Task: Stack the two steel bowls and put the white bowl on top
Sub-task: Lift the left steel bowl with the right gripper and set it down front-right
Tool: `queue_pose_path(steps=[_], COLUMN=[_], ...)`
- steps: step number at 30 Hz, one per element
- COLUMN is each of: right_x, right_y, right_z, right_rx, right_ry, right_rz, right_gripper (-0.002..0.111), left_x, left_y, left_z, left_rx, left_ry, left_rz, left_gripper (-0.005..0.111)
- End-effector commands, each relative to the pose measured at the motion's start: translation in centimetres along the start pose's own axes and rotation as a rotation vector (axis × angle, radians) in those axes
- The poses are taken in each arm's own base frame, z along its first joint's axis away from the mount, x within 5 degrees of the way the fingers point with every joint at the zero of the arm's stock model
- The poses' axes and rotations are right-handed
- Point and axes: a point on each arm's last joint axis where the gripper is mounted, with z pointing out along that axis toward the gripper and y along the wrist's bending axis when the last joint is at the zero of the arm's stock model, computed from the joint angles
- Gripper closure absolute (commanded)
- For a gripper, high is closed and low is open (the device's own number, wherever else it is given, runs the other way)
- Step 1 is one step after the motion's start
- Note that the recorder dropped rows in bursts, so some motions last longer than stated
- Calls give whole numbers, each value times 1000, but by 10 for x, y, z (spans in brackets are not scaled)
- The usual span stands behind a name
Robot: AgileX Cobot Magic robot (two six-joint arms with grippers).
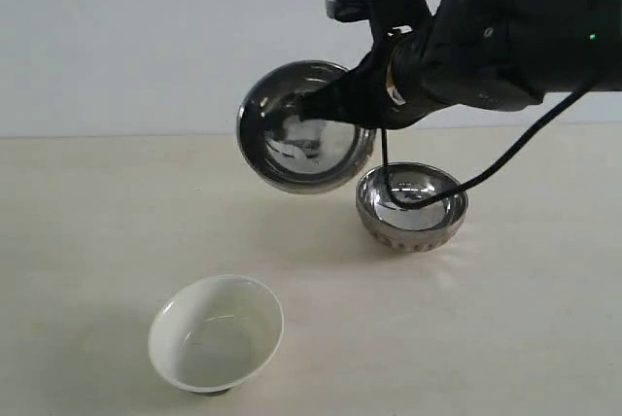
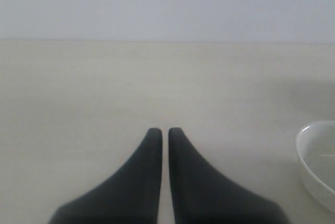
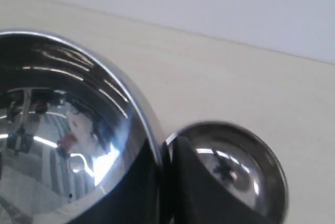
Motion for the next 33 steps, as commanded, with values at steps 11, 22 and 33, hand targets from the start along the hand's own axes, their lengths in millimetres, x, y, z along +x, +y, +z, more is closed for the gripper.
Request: queue_pose_path(steps=[11, 22, 33], right_x=[44, 83, 115], right_y=[11, -4, -35], right_z=[-19, -2, 11], right_rx=[-207, -218, -173], right_ry=[464, 473, 431], right_rz=[-190, -126, -62], right_gripper=[108, 108, 108], left_x=[0, 0, 0], left_y=[0, 0, 0], left_z=[0, 0, 0], left_rx=[5, 5, 5], left_ry=[-7, -7, -7], left_rz=[-4, -4, -4], left_gripper=[103, 103, 103])
